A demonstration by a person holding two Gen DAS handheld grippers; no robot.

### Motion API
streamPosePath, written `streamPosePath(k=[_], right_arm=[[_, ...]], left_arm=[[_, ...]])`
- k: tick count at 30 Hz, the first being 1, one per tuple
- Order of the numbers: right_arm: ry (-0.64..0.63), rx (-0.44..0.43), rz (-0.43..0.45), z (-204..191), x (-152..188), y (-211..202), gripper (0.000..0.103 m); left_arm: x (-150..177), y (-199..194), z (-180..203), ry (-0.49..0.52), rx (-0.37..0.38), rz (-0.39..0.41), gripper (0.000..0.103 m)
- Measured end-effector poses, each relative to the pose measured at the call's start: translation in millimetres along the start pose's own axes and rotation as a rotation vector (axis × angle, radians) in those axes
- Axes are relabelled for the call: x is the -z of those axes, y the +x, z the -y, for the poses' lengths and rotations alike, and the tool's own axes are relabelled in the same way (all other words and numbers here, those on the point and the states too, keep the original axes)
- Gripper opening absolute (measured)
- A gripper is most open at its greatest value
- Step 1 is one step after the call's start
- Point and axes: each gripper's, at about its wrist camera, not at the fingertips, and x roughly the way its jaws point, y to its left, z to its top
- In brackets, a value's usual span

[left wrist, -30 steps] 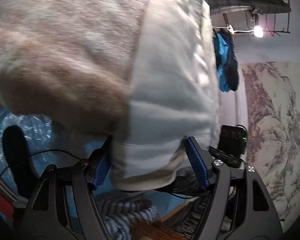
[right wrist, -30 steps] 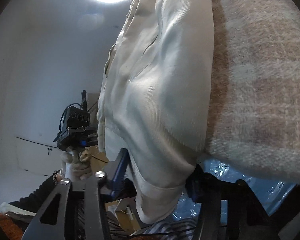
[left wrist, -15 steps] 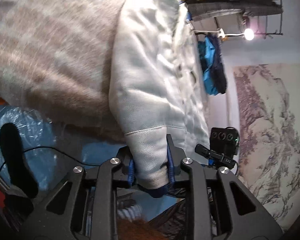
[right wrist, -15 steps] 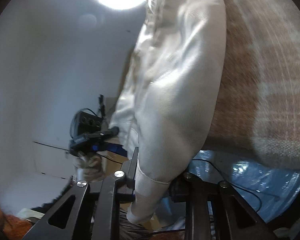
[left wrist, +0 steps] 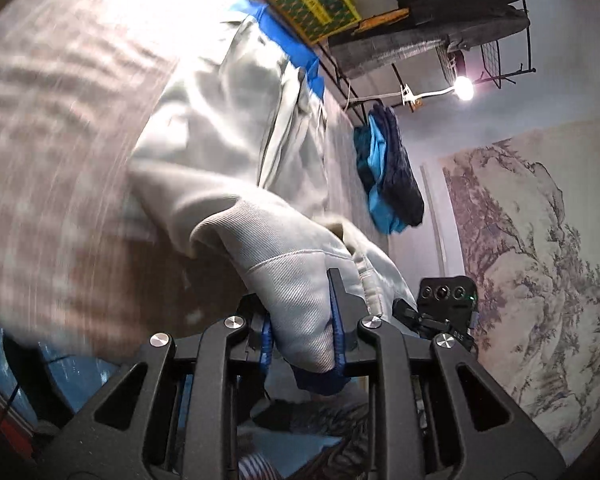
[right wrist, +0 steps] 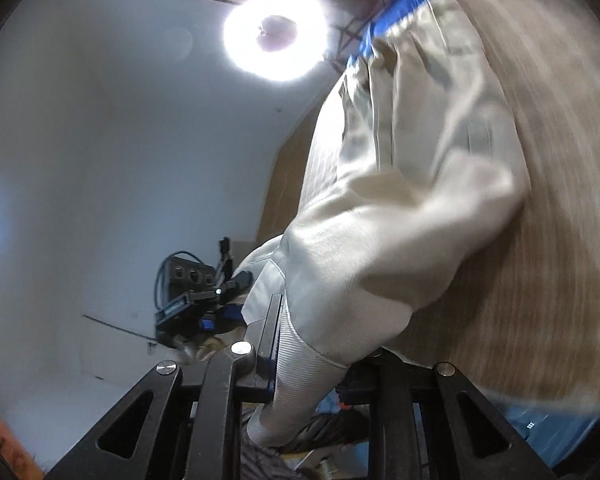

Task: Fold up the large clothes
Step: 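Fold the held hem end over toward the blue collar with both grippers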

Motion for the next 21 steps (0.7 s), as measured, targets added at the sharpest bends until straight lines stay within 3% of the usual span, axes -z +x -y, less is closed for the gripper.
streamPosePath(k=[8,21], right_arm=[[-0.002,0.093,0.061,12,-73,18,0.019],[0.108,0.169,0.078,70,-145,53,0.02]], left_arm=[[-60,42,6,0.003,-0.05,0.034,0.021],[-119,103,-44,-0.08,-0.109,0.062,0.021]])
